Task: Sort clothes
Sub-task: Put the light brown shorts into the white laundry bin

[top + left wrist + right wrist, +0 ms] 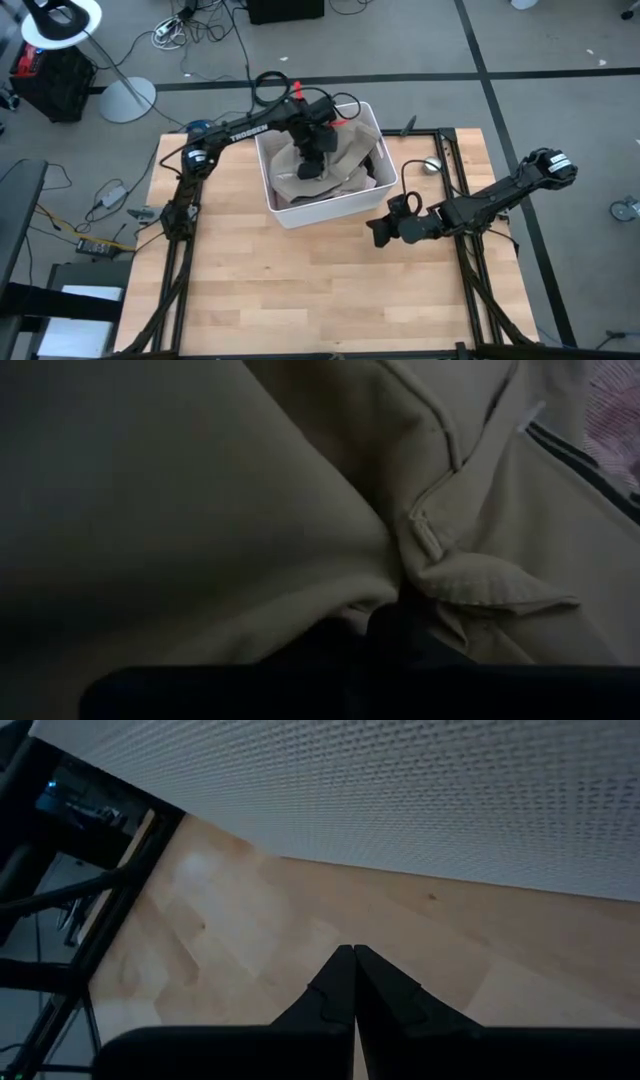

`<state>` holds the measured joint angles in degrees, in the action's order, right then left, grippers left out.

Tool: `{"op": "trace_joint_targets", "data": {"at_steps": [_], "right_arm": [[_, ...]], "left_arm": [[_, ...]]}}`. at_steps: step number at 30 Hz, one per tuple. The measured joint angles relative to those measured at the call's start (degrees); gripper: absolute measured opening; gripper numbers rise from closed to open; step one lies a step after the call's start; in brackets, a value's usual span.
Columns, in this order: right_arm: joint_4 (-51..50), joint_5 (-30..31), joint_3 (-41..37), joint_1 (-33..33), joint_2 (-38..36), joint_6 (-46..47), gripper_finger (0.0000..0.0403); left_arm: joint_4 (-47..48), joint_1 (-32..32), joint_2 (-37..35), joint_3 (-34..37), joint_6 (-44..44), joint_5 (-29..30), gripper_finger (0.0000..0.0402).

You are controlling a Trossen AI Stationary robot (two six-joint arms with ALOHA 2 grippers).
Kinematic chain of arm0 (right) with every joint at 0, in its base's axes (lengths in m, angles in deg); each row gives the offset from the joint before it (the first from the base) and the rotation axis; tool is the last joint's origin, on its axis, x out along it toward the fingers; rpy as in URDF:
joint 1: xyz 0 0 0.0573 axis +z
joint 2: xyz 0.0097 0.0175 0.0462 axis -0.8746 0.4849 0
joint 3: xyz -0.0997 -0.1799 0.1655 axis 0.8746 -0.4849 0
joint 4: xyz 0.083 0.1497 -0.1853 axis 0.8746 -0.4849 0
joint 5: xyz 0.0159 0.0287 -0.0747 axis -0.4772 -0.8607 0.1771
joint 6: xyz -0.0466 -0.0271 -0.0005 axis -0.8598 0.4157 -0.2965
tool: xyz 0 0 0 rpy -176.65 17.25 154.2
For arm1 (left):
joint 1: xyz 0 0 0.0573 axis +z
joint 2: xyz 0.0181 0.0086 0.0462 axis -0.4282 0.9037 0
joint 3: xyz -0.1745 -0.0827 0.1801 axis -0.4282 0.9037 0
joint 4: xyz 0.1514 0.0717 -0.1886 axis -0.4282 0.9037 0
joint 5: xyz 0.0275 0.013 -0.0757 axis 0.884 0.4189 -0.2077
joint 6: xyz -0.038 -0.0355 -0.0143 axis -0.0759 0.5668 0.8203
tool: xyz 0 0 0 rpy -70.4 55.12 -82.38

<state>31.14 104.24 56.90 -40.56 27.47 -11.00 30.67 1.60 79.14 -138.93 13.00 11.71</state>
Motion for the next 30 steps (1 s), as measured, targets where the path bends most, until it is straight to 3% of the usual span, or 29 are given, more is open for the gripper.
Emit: {"op": "trace_joint_targets", "data": {"at_steps": [6, 12, 16, 25, 30], "right_arm": [[0.8, 0.0, 0.0, -0.8, 0.0, 0.1, 0.0004], [2.1, 0.0, 0.0, -1.4, 0.0, 0.1, 0.0003], [2.7, 0.0, 0.0, -1.5, 0.0, 0.1, 0.0004], [3.6, -1.8, 0.0, -1.5, 0.0, -0.5, 0.0004], [3.6, -2.1, 0.0, -1.6, -0.5, -5.1, 0.0003]], "left_arm": [[0.9, 0.0, 0.2, -2.2, 5.3, 4.7, 0.0063], [6.1, 0.1, 0.3, -9.1, 5.7, 10.8, 0.0103], [9.2, 0.1, 0.3, -15.1, 6.1, 11.0, 0.0107], [12.6, -0.9, -4.7, -14.1, 8.0, 10.9, 0.0107], [12.6, -0.9, -7.5, -14.2, 13.2, 11.2, 0.0107]]}}
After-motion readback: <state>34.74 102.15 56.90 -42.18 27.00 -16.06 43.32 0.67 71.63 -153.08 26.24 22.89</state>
